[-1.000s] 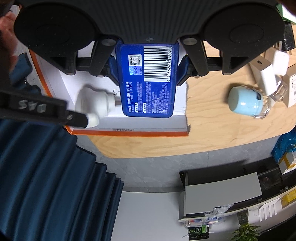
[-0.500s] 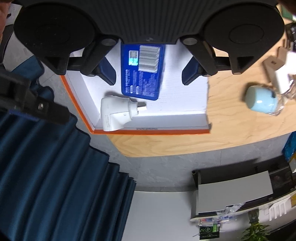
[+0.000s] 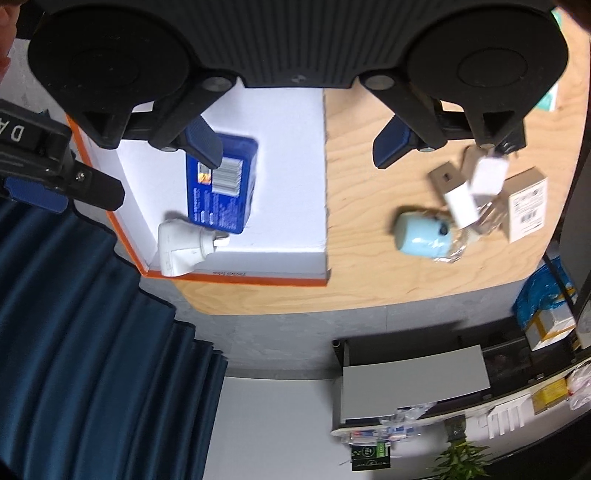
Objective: Organize rigid objects
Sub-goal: 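Open the left tool to drop the blue case while the right tool releases the adapter in the tray, then grasp the round white plug device with the right tool while the left tool moves to the bandage box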
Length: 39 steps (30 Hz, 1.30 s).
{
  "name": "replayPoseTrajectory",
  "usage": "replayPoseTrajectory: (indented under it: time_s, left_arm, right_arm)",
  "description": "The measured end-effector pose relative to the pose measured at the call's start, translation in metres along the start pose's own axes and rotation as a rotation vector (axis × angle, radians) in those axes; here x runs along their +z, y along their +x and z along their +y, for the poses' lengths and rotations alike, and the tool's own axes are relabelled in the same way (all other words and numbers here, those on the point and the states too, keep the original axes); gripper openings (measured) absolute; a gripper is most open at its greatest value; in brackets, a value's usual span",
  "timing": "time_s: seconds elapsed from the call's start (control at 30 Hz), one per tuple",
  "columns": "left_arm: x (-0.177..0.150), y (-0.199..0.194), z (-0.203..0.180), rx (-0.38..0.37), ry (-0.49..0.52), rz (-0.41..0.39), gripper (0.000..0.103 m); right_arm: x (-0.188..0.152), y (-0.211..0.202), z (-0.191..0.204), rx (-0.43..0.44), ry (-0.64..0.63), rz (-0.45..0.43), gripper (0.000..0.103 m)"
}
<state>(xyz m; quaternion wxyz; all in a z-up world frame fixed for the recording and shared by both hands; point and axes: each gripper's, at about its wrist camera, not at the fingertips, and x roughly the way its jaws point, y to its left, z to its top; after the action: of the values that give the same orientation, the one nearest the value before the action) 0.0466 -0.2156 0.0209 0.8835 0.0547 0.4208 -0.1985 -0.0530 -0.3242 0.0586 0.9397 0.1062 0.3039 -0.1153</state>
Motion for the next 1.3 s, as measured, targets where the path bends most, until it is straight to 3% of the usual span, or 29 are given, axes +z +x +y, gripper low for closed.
replayPoseTrajectory:
  time_s: [1.3]
  left_arm:
    - [-0.055,-0.041,0.109,0.115,-0.138,-0.014,0.091]
  right_arm:
    - [-0.048,0.007,0.113,0.187,-0.154,0.141,0.09]
